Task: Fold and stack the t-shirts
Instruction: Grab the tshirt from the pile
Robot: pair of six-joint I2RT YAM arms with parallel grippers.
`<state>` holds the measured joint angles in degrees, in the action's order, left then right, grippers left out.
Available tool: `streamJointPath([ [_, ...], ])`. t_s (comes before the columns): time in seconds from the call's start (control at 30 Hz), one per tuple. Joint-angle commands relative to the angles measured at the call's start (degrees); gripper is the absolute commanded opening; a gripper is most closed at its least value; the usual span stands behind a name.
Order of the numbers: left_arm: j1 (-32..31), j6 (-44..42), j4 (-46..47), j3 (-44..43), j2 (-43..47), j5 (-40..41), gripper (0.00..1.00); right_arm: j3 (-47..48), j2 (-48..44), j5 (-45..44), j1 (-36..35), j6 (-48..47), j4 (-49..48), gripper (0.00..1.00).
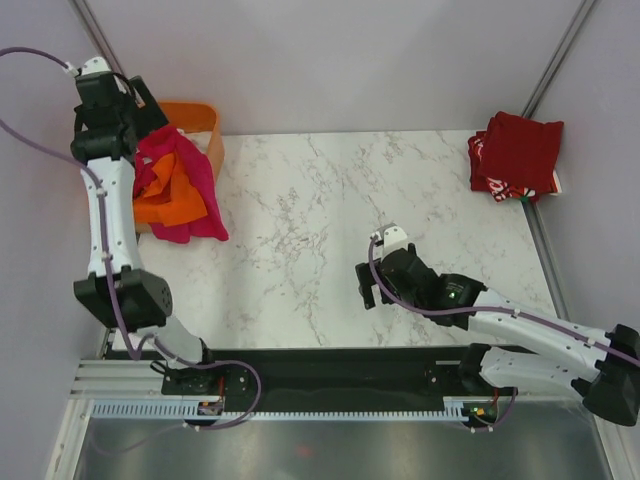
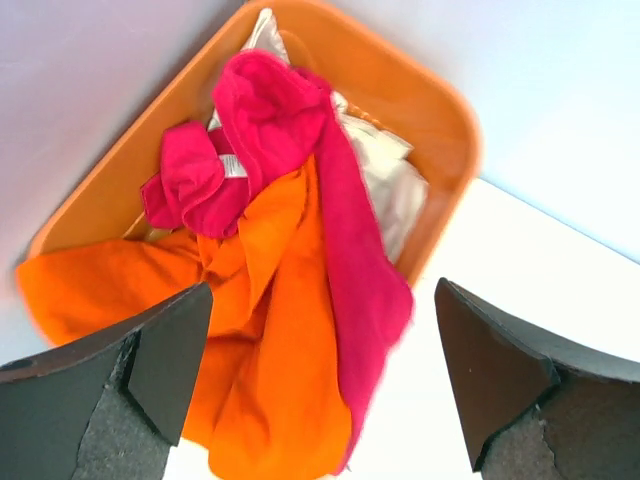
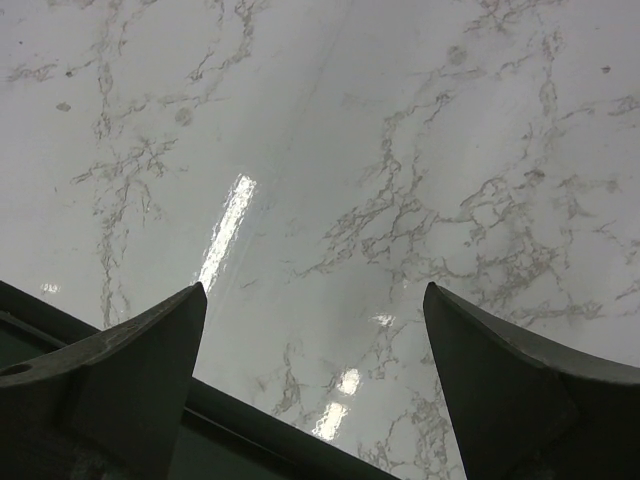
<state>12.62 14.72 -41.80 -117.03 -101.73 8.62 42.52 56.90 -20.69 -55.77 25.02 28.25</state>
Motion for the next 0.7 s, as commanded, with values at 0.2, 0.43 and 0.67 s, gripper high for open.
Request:
streamJointPath([
  [0.2,-1.7,1.5,0.8,35.4,27.8,-9.2,0.99,9.0,12.0,14.6,-0.1,-0.2,-16.5,0.98],
  [0.43,-2.1,5.4,3.6,48.5,29.0,-5.8,1.0,11.8,20.4,20.3,-0.1,3.1,-17.6,0.98],
  [0.67,-0.6,8.6,6.5,50.1,23.8,-4.2,0.95,2.2,12.4,16.3,-0.1,4.8,-17.6,0.98],
])
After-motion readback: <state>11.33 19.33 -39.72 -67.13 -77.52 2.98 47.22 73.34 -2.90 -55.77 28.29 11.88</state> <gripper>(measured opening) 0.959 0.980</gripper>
